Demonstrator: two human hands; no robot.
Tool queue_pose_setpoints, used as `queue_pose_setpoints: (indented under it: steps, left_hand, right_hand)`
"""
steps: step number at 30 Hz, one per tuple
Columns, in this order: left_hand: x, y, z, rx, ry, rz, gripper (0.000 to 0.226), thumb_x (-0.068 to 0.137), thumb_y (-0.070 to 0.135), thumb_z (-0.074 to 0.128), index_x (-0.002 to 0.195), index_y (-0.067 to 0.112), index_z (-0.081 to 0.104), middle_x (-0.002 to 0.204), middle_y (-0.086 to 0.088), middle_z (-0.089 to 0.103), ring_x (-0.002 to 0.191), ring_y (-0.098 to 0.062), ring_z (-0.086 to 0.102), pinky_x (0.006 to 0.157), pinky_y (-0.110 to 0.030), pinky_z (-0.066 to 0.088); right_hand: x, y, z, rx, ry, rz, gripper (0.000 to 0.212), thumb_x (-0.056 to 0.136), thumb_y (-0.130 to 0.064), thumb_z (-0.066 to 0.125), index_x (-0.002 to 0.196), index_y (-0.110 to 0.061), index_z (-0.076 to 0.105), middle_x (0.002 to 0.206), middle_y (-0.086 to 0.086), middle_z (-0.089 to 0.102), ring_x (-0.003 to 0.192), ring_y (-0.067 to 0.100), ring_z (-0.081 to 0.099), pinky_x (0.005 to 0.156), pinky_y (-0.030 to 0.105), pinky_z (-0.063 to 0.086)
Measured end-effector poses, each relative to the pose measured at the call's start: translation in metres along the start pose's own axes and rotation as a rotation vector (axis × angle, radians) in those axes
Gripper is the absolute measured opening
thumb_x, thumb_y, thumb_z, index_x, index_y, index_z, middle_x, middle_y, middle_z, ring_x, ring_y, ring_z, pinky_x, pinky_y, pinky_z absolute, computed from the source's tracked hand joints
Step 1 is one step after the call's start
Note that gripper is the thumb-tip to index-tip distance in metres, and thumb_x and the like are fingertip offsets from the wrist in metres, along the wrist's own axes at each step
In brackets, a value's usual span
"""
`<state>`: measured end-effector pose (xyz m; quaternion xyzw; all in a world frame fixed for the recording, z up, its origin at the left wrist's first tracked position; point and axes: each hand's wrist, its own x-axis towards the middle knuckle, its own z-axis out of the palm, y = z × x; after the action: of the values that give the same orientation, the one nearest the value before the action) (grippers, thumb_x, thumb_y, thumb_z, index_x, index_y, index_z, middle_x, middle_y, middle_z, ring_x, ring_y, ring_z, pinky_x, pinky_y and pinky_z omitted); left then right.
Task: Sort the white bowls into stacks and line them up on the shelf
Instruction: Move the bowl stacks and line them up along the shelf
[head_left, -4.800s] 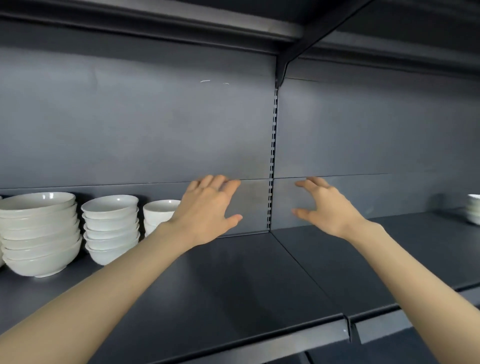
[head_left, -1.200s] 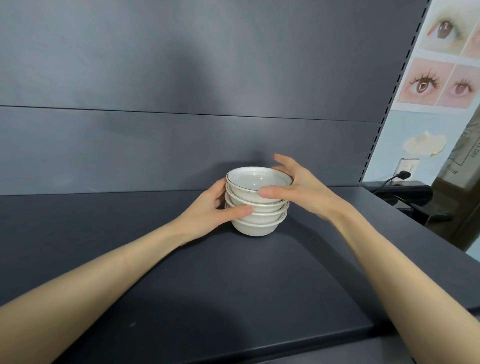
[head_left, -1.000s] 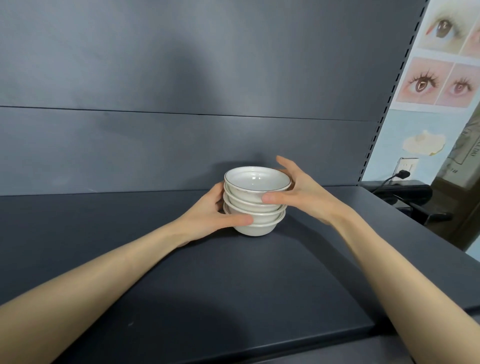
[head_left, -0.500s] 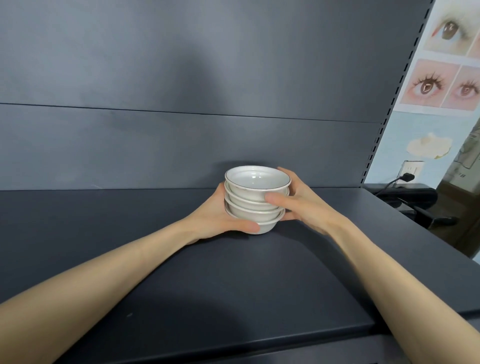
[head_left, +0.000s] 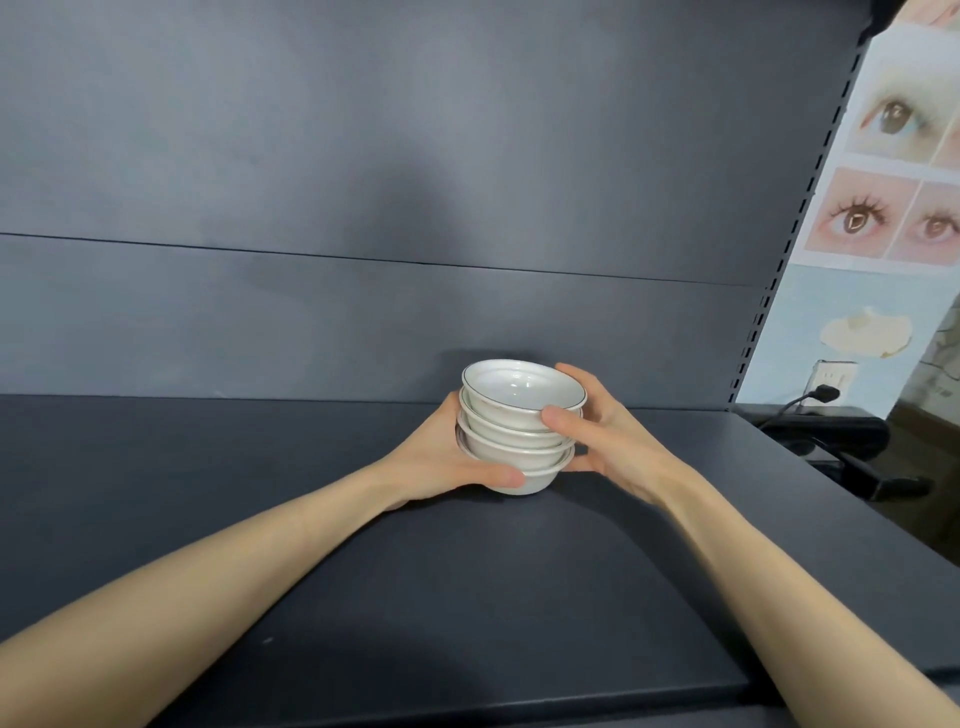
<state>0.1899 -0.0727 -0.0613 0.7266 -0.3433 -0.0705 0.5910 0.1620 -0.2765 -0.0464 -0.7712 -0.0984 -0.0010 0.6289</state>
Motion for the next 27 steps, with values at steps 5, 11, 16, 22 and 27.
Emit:
queue_pose_setpoints:
  steps: [5,11,16,22,27]
  left_hand:
    - [-0.001,-0.008,-0.007,0.022,0.049,-0.085,0.087,0.061,0.01,0.089,0.134,0.021,0.043,0.126,0.009,0.063,0.117,-0.007,0.059,0.095,-0.027,0.052]
    - [-0.022,0.011,-0.031,0.027,0.144,-0.082,0.082,0.061,0.006,0.088,0.13,0.021,0.047,0.121,0.009,0.066,0.111,-0.005,0.062,0.086,-0.02,0.053]
    - [-0.064,0.039,-0.074,0.057,0.25,-0.068,0.072,0.066,-0.002,0.084,0.121,0.029,0.051,0.109,0.018,0.069,0.103,0.001,0.064,0.076,-0.012,0.051]
    - [-0.147,0.067,-0.144,0.142,0.388,-0.083,0.067,0.064,0.005,0.086,0.114,0.035,0.052,0.106,0.017,0.069,0.097,0.004,0.064,0.073,-0.012,0.051]
    - [-0.243,0.086,-0.214,0.222,0.478,-0.131,0.072,0.059,0.014,0.089,0.12,0.03,0.053,0.108,0.014,0.07,0.101,-0.002,0.065,0.08,-0.02,0.055]
  right_hand:
    - [0.002,-0.004,0.002,0.0,-0.007,0.008,0.094,0.059,-0.05,0.078,0.14,-0.033,0.036,0.124,-0.014,0.061,0.112,0.008,0.062,0.09,0.045,0.055]
    - [0.009,-0.033,0.025,-0.014,-0.072,-0.028,0.082,0.065,-0.043,0.078,0.136,-0.03,0.04,0.122,-0.011,0.061,0.108,0.009,0.064,0.081,0.039,0.058]
    - [0.02,-0.071,0.075,-0.05,-0.152,-0.092,0.075,0.07,-0.036,0.081,0.133,-0.031,0.041,0.119,-0.013,0.061,0.107,0.008,0.064,0.081,0.041,0.059]
    - [0.027,-0.114,0.176,-0.035,-0.262,-0.155,0.088,0.062,-0.037,0.081,0.138,-0.027,0.038,0.119,-0.013,0.059,0.109,0.009,0.062,0.078,0.04,0.059]
    - [0.019,-0.144,0.289,0.017,-0.356,-0.199,0.08,0.061,-0.037,0.077,0.133,-0.028,0.042,0.117,-0.011,0.059,0.106,0.009,0.063,0.076,0.039,0.059]
